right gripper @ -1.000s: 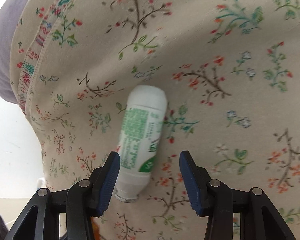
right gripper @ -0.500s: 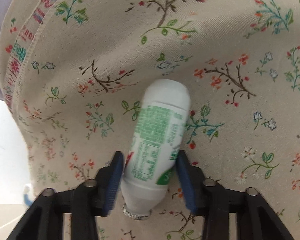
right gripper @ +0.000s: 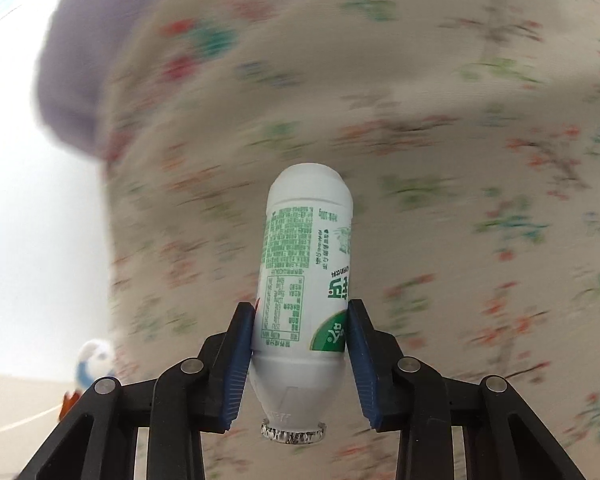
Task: Collect trash
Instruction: 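Carry the orange item and AD bottle to the wastebasket and release both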
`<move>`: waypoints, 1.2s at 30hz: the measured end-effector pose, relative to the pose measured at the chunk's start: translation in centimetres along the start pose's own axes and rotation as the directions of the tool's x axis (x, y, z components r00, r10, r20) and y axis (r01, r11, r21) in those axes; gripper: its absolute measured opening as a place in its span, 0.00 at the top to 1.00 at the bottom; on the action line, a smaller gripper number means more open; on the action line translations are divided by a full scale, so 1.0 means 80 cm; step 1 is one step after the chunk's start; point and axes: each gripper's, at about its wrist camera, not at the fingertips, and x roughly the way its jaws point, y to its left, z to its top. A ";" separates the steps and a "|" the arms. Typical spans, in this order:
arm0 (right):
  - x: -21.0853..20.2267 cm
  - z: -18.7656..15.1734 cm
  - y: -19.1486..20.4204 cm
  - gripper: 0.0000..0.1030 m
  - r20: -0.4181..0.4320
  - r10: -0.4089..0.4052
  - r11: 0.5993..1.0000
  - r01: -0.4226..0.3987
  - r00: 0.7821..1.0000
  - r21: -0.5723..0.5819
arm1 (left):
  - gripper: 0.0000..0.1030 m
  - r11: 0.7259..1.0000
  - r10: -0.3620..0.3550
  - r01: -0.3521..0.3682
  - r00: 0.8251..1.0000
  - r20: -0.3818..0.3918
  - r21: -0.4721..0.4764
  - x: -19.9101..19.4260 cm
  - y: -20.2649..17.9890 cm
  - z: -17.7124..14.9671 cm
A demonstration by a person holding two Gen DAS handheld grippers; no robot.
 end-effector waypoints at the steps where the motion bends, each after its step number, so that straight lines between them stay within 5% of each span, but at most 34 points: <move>1: 0.001 -0.005 0.016 0.61 0.003 0.012 1.000 -0.012 1.000 -0.027 | 0.86 1.000 0.001 -0.001 1.000 0.006 -0.014 -0.004 0.009 0.003; 13: 0.043 -0.080 0.172 0.61 -0.101 0.122 0.955 -0.144 0.987 -0.260 | 0.86 0.968 0.042 -0.022 0.996 0.078 -0.250 -0.059 0.149 0.039; 26: 0.094 -0.143 0.244 0.60 -0.162 0.122 0.885 -0.181 0.979 -0.429 | 0.85 0.949 0.113 -0.093 0.992 0.049 -0.303 -0.044 0.205 0.054; 29: 0.107 -0.152 0.251 0.60 -0.176 0.132 0.880 -0.197 0.975 -0.432 | 0.80 0.938 0.117 -0.097 0.992 0.040 -0.333 -0.040 0.216 0.058; 32: 0.118 -0.158 0.262 0.60 -0.189 0.144 0.873 -0.214 0.971 -0.439 | 0.63 0.932 0.100 -0.074 0.994 0.054 -0.354 -0.044 0.221 0.057; 36: 0.129 -0.164 0.271 0.60 -0.201 0.152 0.863 -0.229 0.968 -0.450 | 0.62 0.939 0.119 -0.086 0.990 0.079 -0.334 -0.060 0.215 0.058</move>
